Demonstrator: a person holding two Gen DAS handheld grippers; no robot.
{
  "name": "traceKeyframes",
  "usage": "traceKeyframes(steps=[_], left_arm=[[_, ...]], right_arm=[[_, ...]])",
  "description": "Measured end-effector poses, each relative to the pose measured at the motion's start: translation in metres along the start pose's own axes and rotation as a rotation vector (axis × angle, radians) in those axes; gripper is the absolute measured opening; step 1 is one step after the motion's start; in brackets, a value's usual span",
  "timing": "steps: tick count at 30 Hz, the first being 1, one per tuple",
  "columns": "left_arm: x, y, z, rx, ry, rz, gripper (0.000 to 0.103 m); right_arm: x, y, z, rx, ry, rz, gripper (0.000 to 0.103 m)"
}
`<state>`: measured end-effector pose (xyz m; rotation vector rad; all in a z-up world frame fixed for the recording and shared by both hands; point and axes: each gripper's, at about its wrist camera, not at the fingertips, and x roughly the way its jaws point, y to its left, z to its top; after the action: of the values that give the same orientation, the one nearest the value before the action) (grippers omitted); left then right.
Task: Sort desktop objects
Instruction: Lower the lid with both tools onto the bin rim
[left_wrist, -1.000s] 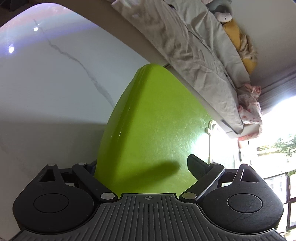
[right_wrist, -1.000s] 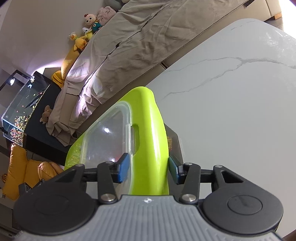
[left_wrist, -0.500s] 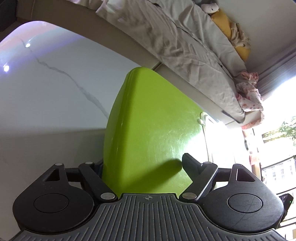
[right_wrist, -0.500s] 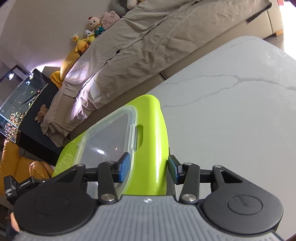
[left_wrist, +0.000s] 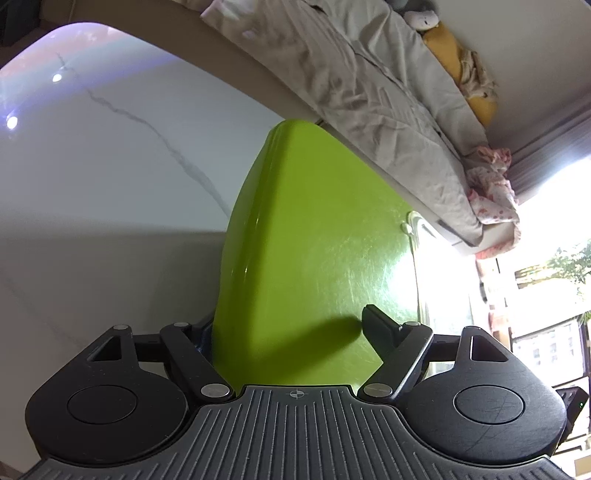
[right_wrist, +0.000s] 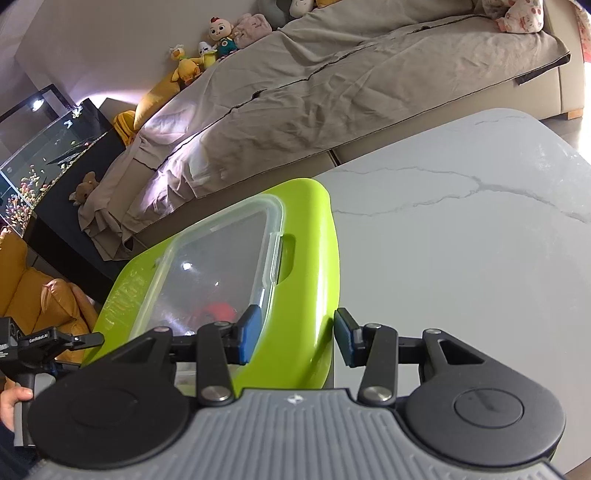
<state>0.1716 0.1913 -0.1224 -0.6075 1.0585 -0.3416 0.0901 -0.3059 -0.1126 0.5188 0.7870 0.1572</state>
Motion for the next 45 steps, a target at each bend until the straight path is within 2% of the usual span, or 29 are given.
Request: traceKeyframes(steps=[9,12,15,19,21,25,26,28,30,33,34,36,38,40,45], left_arm=[[-0.010,-0.004,-0.010,0.034,-0.010,0.024,0.086],[0.001,0.008,-0.007,-0.026,0.030,0.038,0.089],[0.003,0.012,-0.008,-0.041,0.030,0.048,0.091],[-0.002,0.014,-0.005,-0.039,0.020,0.058,0.090],[-0.005,0.019,-0.002,-0.058,0.018,0.040,0.089],[-0.008,0.035,0.006,-0.115,0.002,-0.047,0.089],[-0.008,0.040,0.009,-0.119,0.003,-0.080,0.091],[0.000,0.054,0.014,-0.147,0.040,-0.184,0.095],[0.013,0.076,0.018,-0.219,0.088,-0.349,0.097],[0.030,0.110,0.019,-0.343,0.114,-0.550,0.098],[0.034,0.116,0.020,-0.358,0.112,-0.581,0.098],[0.039,0.118,0.023,-0.331,0.109,-0.556,0.098],[0.042,0.109,0.028,-0.272,0.111,-0.462,0.098],[0.042,0.092,0.032,-0.164,0.112,-0.373,0.098],[0.042,0.056,0.035,0.058,0.112,-0.322,0.098]], right_arm=[[-0.007,0.009,-0.007,-0.033,-0.017,-0.009,0.046],[-0.002,0.008,-0.011,-0.014,0.001,-0.011,0.046],[-0.001,0.012,-0.015,-0.035,-0.015,-0.021,0.046],[0.003,0.002,-0.014,0.003,-0.011,0.042,0.046],[0.008,-0.003,-0.014,0.024,0.004,0.065,0.046],[0.011,-0.012,-0.018,0.047,-0.005,0.115,0.047],[0.011,-0.014,-0.017,0.059,-0.002,0.132,0.049],[0.012,-0.018,-0.016,0.086,0.004,0.164,0.052],[0.013,-0.022,-0.015,0.101,0.008,0.181,0.054],[0.014,-0.027,-0.012,0.122,0.018,0.200,0.054],[0.013,-0.029,-0.012,0.133,0.026,0.209,0.054],[0.014,-0.031,-0.013,0.149,0.046,0.220,0.054],[0.015,-0.029,-0.011,0.140,0.067,0.216,0.054],[0.016,-0.024,-0.010,0.109,0.081,0.192,0.053],[0.023,-0.011,-0.008,0.082,0.123,0.143,0.057]])
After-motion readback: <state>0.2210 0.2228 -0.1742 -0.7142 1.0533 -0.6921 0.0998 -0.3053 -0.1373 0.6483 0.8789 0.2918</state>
